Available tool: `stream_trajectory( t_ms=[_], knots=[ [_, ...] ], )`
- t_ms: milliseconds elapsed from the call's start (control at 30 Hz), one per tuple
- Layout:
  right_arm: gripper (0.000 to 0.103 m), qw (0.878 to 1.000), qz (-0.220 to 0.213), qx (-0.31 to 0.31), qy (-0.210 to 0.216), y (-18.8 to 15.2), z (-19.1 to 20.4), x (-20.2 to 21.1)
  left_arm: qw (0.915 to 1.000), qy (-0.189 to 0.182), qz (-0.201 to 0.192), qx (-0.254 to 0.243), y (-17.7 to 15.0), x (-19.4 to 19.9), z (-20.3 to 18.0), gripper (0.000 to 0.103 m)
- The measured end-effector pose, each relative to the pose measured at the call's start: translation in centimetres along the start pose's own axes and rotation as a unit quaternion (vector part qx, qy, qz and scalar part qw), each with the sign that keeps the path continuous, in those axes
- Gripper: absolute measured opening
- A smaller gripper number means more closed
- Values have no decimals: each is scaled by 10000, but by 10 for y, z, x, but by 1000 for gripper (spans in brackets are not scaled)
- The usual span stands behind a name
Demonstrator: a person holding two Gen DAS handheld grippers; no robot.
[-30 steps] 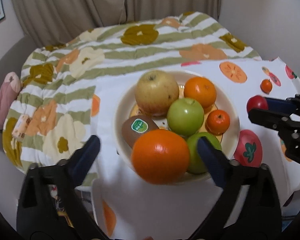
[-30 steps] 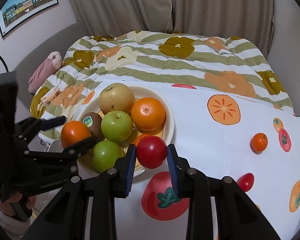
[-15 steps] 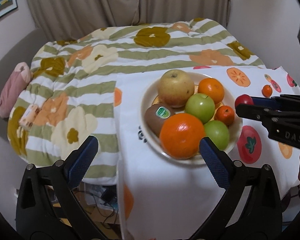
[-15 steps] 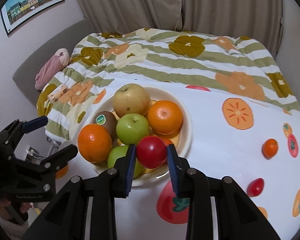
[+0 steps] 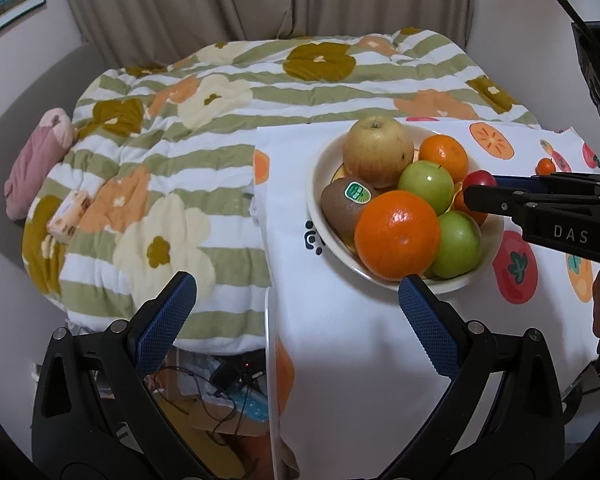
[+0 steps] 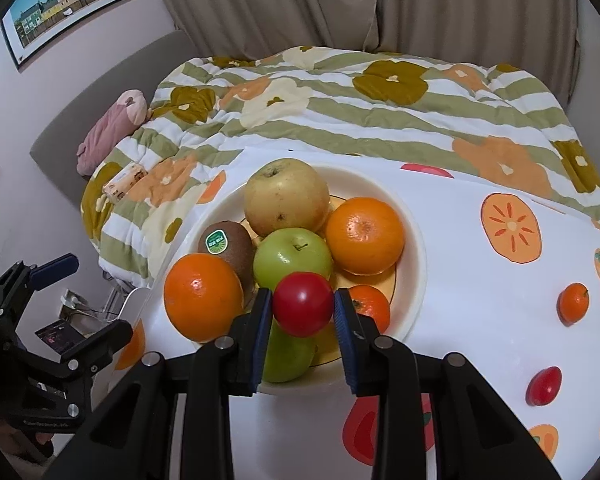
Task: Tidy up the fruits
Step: 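Carry the orange and red tomato to the plate and release both, then withdraw both tools from the plate toward the last loose fruits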
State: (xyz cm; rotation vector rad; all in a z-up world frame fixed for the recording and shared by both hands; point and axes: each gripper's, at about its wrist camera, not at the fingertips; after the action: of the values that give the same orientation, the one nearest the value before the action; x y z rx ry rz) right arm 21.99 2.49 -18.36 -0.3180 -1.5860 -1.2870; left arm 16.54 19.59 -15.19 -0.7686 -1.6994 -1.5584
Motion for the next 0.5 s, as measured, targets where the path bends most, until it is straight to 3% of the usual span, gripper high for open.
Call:
stream_trajectory(
  t_ms=[67,133,200,367,433,500],
  knots=[
    [42,10000,60,-65,22,0,-2,-2,10000,-7,0,12,-1,0,0,103],
    [79,9999,10,-101,104,-2,-3,-1,10000,-14,2,35,-3,2,0,103],
    [91,9998,-112,-111,117,-3,-3,3,10000,-9,11,49,-6,3,0,103],
    [93,9998,-169,-42,54,-5,0,8,10000,-32,71,43,-10,7,-3,103],
    [103,9998,-188,-56,90,-5,0,10,10000,-13,44,33,-10,9,-4,103],
    [103,9996,-242,-42,102,-4,0,16,10000,-2,-11,31,-9,15,-6,103]
  ],
)
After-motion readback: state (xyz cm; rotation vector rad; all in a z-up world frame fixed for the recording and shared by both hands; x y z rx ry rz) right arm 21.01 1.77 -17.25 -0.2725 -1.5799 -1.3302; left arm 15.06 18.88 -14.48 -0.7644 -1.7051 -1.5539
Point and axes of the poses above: each gripper's, at about its wrist camera, not at the fingertips, and x roughly against the way its jaws point, z to its left, y to its top, and after that the axes turned 13 degrees about x, right-handed
